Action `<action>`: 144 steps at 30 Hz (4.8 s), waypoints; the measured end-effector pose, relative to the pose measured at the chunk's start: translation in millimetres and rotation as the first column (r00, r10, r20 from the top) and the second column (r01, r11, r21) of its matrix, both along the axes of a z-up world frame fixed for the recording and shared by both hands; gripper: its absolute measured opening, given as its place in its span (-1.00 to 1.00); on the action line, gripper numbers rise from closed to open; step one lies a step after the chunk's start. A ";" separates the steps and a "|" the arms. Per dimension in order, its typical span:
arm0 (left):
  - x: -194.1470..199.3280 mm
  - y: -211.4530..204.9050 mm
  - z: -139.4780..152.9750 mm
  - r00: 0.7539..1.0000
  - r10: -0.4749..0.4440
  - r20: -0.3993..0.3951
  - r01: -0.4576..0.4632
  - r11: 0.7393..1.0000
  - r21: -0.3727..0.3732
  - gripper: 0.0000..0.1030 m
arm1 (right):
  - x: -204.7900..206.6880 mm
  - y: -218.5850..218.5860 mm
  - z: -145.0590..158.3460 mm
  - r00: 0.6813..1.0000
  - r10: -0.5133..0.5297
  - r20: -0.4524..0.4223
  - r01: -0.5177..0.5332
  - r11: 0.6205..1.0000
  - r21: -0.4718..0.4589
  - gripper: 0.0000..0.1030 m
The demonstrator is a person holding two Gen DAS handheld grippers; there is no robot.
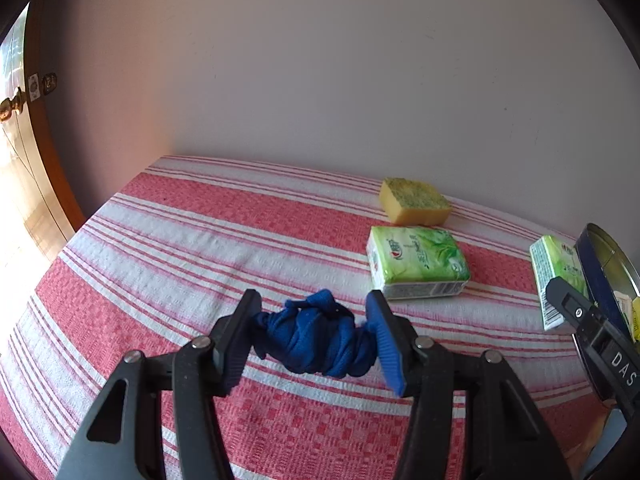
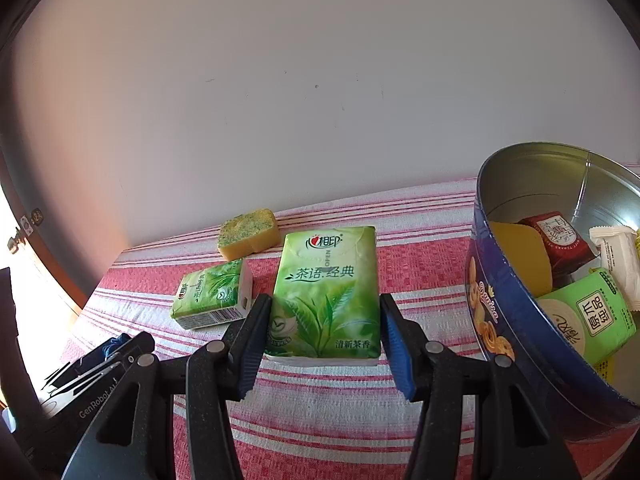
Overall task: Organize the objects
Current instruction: 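Carry the blue cloth and tissue pack over the tin with both tools, then open both tools to drop the cloth and tissue pack into the tin, then move both tools back from the tin toward the last tissue pack and sponge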
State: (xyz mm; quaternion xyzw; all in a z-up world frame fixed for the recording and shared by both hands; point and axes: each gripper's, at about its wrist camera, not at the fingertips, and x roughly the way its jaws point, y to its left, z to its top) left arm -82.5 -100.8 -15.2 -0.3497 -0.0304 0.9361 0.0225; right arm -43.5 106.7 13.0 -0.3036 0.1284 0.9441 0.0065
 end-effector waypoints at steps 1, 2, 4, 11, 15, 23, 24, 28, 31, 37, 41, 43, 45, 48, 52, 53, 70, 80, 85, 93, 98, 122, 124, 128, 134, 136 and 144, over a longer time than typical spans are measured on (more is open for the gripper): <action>1.4 2.1 2.6 1.000 0.004 -0.022 -0.005 1.000 -0.014 0.05 | 1.6 -0.4 1.3 1.000 -0.004 -0.009 0.004 1.000 0.006 0.08; 3.5 3.2 4.6 0.999 0.005 -0.039 -0.006 1.000 -0.024 0.05 | 3.5 -1.5 3.2 1.000 -0.010 -0.020 0.010 1.000 0.014 0.08; 6.7 3.3 7.9 0.998 0.000 -0.063 -0.002 0.999 -0.032 0.05 | 7.6 -2.1 7.3 0.999 -0.022 -0.049 0.024 0.999 0.037 0.08; 11.5 3.0 14.1 0.996 -0.002 -0.089 -0.001 1.000 -0.030 0.05 | 16.9 -2.4 15.6 0.994 -0.036 -0.107 0.047 0.994 0.094 0.08; 14.3 5.7 15.5 0.994 -0.003 -0.112 0.001 1.000 -0.024 0.05 | 21.4 -3.8 18.6 0.991 -0.037 -0.127 0.052 0.992 0.116 0.08; 23.2 15.6 22.5 0.984 -0.026 -0.177 0.023 1.000 -0.020 0.05 | 36.1 4.5 25.9 0.984 -0.047 -0.170 0.074 0.985 0.155 0.08; 24.5 17.2 24.1 0.982 -0.029 -0.185 0.026 0.999 -0.021 0.05 | 38.6 5.5 27.0 0.984 -0.050 -0.174 0.077 0.985 0.153 0.08; 29.0 23.9 30.2 0.976 -0.046 -0.213 0.039 0.999 -0.035 0.05 | 54.1 20.1 34.2 0.979 -0.055 -0.197 0.087 0.983 0.159 0.08; 31.7 29.7 34.1 0.973 -0.051 -0.224 0.041 0.998 -0.050 0.05 | 64.0 28.9 37.6 0.976 -0.060 -0.210 0.096 0.982 0.162 0.08; 41.7 45.8 36.8 0.970 -0.049 -0.237 0.034 0.997 -0.068 0.05 | 78.4 40.3 43.5 0.968 -0.070 -0.240 0.112 0.980 0.167 0.08; 47.1 55.8 37.4 0.971 -0.042 -0.236 0.027 0.997 -0.068 0.05 | 90.4 57.4 47.8 0.962 -0.074 -0.262 0.122 0.978 0.171 0.08; 51.8 64.3 38.6 0.968 -0.044 -0.246 0.022 0.996 -0.090 0.05 | 95.6 65.5 49.7 0.960 -0.078 -0.269 0.127 0.977 0.173 0.08; 57.1 73.3 40.0 0.964 -0.055 -0.260 0.025 0.993 -0.115 0.05 | 99.8 73.6 50.6 0.958 -0.082 -0.274 0.134 0.975 0.178 0.08; 64.9 88.3 42.1 0.961 -0.077 -0.265 0.047 0.992 -0.117 0.05 | 102.3 87.5 51.6 0.956 -0.099 -0.277 0.150 0.974 0.170 0.08; 72.7 109.0 44.8 0.957 -0.107 -0.271 0.078 0.990 -0.116 0.05 | 105.4 101.4 56.0 0.951 -0.132 -0.280 0.181 0.971 0.158 0.08; 74.5 113.6 45.9 0.956 -0.114 -0.270 0.088 0.990 -0.108 0.05 | 106.0 105.6 56.2 0.950 -0.139 -0.281 0.189 0.969 0.159 0.08; 92.2 211.0 62.5 0.926 -0.259 -0.274 0.242 0.966 -0.095 0.05 | 113.2 184.4 56.5 0.939 -0.235 -0.252 0.279 0.948 0.156 0.08; 93.2 257.8 62.2 0.911 -0.320 -0.259 0.299 0.947 -0.117 0.05 | 123.5 207.8 57.7 0.936 -0.266 -0.231 0.311 0.932 0.187 0.08; 88.8 277.7 56.8 0.904 -0.351 -0.245 0.328 0.936 -0.128 0.05 | 119.1 220.7 56.2 0.938 -0.290 -0.189 0.323 0.931 0.172 0.08; 77.9 295.6 45.0 0.917 -0.353 -0.187 0.333 0.934 -0.132 0.05 | 106.6 234.7 50.8 0.948 -0.276 -0.157 0.302 0.937 0.176 0.08; 70.2 298.3 37.6 0.926 -0.347 -0.149 0.333 0.936 -0.111 0.05 | 98.2 239.4 41.4 0.959 -0.256 -0.120 0.274 0.947 0.167 0.08; 55.0 320.8 42.6 0.931 -0.347 -0.117 0.325 0.930 -0.174 0.51 | 86.8 229.3 36.3 0.973 -0.218 -0.075 0.227 0.963 0.144 0.14; 59.7 320.0 46.3 0.937 -0.317 -0.150 0.286 0.938 -0.196 0.80 | 92.2 229.3 40.0 0.964 -0.244 -0.109 0.259 0.953 0.159 0.22; 63.7 307.7 57.7 0.942 -0.278 -0.188 0.251 0.955 -0.155 0.99 | 106.7 232.9 47.5 0.935 -0.298 -0.194 0.325 0.937 0.127 0.52; 63.6 287.4 57.1 0.950 -0.241 -0.199 0.222 0.968 -0.115 0.99 | 113.1 224.8 48.7 0.912 -0.312 -0.266 0.358 0.922 0.145 0.61; 69.2 279.8 57.5 0.951 -0.231 -0.203 0.208 0.970 -0.129 0.99 | 113.1 220.8 47.0 0.912 -0.304 -0.276 0.353 0.924 0.148 0.61; 64.0 235.2 46.3 0.964 -0.157 -0.217 0.130 0.982 -0.135 0.99 | 124.9 194.9 53.6 0.897 -0.256 -0.361 0.339 0.921 0.190 0.61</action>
